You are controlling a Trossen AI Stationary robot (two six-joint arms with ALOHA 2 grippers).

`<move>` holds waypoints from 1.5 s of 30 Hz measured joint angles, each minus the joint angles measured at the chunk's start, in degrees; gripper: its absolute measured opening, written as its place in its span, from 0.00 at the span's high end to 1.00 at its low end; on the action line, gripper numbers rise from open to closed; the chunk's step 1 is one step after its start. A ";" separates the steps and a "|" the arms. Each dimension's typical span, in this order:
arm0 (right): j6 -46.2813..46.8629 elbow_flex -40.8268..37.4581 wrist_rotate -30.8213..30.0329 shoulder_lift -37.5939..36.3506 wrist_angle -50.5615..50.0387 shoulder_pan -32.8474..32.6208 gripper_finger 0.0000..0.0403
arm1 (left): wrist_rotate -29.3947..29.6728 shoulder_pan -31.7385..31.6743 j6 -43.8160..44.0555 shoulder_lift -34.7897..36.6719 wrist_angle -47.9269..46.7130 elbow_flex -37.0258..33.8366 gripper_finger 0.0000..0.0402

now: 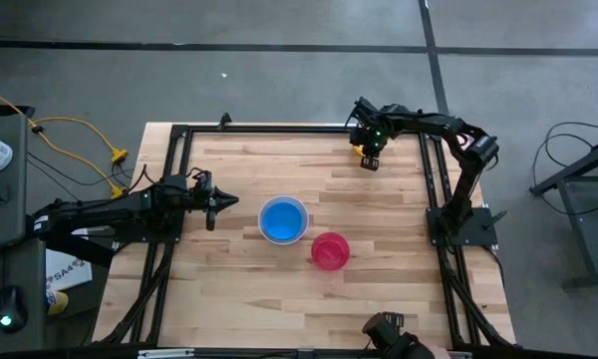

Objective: Nest bowls inside each other
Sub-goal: Stack the yellow bowl on top of the blue bowl

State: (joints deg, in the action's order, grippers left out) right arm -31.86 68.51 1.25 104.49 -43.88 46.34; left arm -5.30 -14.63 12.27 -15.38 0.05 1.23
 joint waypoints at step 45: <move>0.63 17.59 -5.61 -0.74 -11.63 -26.24 0.99 | 0.00 0.02 0.00 0.01 0.00 0.00 0.95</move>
State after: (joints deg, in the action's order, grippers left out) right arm -31.22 86.10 -4.36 103.74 -55.51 20.10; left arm -5.30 -14.61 12.27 -15.36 0.05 1.23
